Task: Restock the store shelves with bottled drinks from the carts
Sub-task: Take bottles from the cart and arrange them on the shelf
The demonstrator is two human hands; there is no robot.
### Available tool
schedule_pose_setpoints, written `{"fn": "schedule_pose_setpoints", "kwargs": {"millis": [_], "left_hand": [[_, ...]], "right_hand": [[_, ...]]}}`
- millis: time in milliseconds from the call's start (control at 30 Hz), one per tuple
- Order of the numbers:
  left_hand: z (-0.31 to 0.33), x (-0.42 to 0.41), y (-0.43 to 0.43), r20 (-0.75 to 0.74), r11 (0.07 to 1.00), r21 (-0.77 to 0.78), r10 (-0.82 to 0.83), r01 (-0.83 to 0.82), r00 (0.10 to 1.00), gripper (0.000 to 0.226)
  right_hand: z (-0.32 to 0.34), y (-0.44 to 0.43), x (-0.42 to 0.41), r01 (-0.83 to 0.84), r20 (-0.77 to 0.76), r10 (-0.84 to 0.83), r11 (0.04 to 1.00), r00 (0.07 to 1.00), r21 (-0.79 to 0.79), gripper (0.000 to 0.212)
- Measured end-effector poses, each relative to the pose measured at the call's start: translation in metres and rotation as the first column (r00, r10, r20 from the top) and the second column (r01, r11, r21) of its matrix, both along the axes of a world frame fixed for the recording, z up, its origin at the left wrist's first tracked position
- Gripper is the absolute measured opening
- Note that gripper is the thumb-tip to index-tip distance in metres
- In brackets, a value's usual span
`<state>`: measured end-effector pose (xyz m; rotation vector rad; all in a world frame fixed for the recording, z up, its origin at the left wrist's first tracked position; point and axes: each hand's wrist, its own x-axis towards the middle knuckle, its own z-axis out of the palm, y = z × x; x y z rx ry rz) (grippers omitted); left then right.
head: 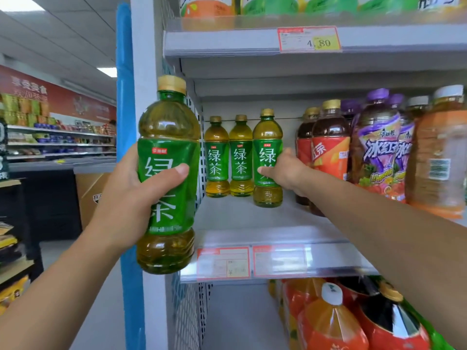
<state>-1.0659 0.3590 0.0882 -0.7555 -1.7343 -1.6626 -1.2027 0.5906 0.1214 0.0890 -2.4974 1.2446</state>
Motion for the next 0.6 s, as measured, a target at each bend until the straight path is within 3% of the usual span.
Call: {"fn": "schedule_pose_setpoints", "kwargs": {"millis": [300,600], "left_hand": [[-0.004,-0.001,0.001,-0.014,0.999,0.014,-0.028,0.028,1.0,0.072],[-0.002,-0.003,0.0,0.002,0.999,0.023,-0.027,0.027,1.0,0.046]], "right_hand": [[-0.003,-0.006,-0.055,0.059,0.021,-0.056,0.991,0.998,-0.123,0.061],[-0.013,0.002,-0.069,0.013,-0.003,-0.014,0.987,1.0,-0.159,0.066]]}}
